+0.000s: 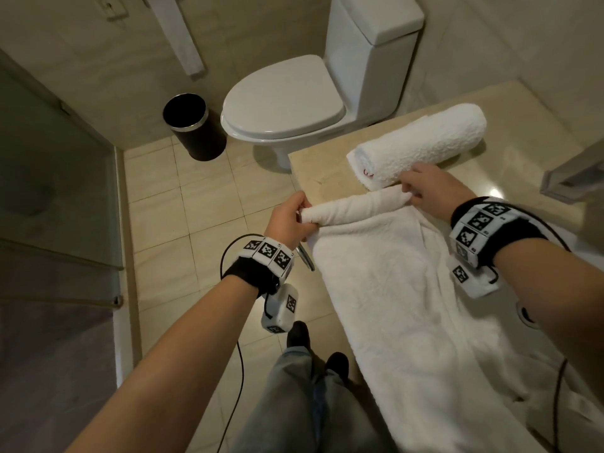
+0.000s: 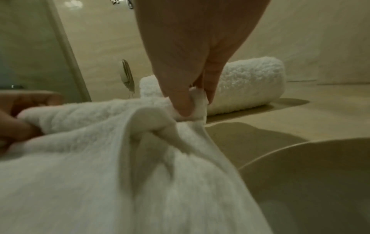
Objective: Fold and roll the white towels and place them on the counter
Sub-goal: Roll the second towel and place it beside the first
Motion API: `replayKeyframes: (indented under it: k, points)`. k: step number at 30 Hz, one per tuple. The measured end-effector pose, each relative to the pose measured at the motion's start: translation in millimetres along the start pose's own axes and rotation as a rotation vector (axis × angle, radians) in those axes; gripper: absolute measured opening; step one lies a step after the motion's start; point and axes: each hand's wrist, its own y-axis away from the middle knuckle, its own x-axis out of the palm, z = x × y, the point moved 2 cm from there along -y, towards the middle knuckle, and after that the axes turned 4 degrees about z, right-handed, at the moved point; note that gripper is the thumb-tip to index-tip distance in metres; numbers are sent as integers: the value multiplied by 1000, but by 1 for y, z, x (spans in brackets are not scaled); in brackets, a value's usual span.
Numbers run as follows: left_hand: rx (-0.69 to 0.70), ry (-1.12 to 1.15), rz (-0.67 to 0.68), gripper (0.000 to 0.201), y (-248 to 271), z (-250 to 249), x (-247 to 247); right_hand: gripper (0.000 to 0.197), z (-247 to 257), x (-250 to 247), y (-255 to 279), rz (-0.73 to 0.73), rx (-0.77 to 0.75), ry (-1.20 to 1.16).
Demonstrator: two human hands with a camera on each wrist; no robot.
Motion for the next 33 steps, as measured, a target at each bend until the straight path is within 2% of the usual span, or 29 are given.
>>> replayKeyframes:
  k: [1,4,5,7,9,11,13,15,17,19,22,24,26,28,29,31,33]
  points:
    - [20,-36,-16,37,-2,-2,1,8,0,-1,1,-55,-12,22]
    - [116,-266,-28,21,-5,-3,8,12,-3,6,6,-42,30,66]
    - [174,-347,-9,22,-4,-2,12,10,-3,9,9,-79,-3,70]
    - [322,-526,60,32,3,-1,19,15,-6,14,16,-140,-96,75]
    - [426,-678,124,48,9,2,23,20,-14,19,24,-167,-114,36]
    - [496,-760,152,44,12,10,21,21,-16,23,34,-228,-92,-53]
    - [458,-717,161,32,18,15,14,29,-14,28,43,-297,-16,-202]
    - [350,-542,166,40,19,12,10,40,-16,29,49,-299,170,-456]
    - [233,-397,137,29,17,7,10,36,-24,28,50,-251,375,-753]
    - [132,-298,114,14,14,3,11,26,-31,25,45,-221,457,-913]
    - [39,-195,124,20,13,3,10,29,-33,18,33,-208,515,-904]
    - [-3,-155,125,32,12,1,10,31,-32,14,26,-273,553,-857]
    - [-34,-136,124,42,10,1,10,23,-30,10,24,-378,616,-797]
    - [-24,-175,140,42,8,0,11,13,-25,9,29,-400,683,-742]
    - [-11,-208,149,41,7,1,12,11,-22,11,32,-337,696,-735]
    - [1,-281,164,39,5,1,14,27,-12,21,39,-140,674,-748]
    - [3,-371,165,40,5,-3,17,38,-3,31,45,-65,639,-781]
